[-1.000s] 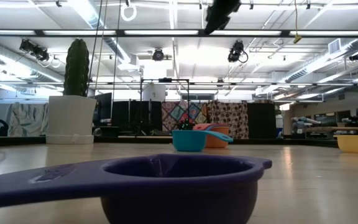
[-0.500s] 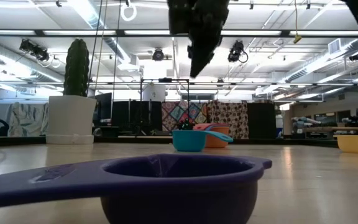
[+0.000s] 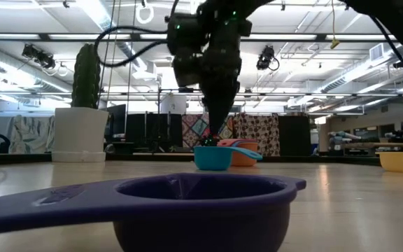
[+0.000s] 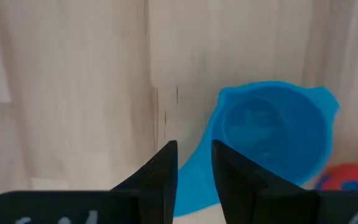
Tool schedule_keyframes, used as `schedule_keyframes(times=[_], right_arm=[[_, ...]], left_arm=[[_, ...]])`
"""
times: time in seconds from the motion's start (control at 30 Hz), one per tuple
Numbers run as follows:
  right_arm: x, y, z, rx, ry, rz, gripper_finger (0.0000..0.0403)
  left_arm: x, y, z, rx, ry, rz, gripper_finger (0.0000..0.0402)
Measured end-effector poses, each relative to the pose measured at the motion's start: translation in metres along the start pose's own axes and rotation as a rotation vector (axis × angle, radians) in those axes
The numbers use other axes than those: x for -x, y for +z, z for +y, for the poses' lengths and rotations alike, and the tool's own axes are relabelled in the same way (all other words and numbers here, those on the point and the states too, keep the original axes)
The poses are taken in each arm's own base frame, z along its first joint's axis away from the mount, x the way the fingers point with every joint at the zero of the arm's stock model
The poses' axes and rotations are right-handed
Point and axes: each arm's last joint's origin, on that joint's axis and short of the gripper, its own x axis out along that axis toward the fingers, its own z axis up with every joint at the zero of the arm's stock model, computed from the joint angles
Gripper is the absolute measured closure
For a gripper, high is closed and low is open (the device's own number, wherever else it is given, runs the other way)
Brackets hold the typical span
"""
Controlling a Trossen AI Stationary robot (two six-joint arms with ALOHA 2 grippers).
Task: Nest measuring cups in basket
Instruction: Stack the light blue measuring cup on top of the red measuring cup
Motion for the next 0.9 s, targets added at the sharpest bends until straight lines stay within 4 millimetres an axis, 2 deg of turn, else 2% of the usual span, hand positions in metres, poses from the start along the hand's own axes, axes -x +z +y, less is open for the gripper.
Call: schedule_keyframes(times=[0.2, 0.4, 0.5, 0.63, 0.9], right_arm=[[-0.023, 0.001, -0.005, -0.001, -0.039, 0.052, 0.03], [-0.036, 0.003, -0.009, 0.021, -0.077, 0.069, 0.0303], [-0.038, 0.004, -0.009, 0.025, -0.058, 0.056, 0.0325], [-0.035, 0.007, -0.007, 0.007, -0.021, 0.022, 0.0384], [-0.027, 0.011, 0.006, -0.087, -0.039, -0.044, 0.0389]], left_arm=[[0.0, 0.0, 0.0, -0.001, 0.0, 0.0, 0.0267], [0.0, 0.0, 0.0, -0.009, 0.0, 0.0, 0.0267], [0.0, 0.0, 0.0, -0.01, 0.0, 0.0, 0.0267], [0.0, 0.0, 0.0, -0.036, 0.0, 0.0, 0.0267], [0.0, 0.0, 0.0, -0.051, 0.0, 0.0, 0.0267]])
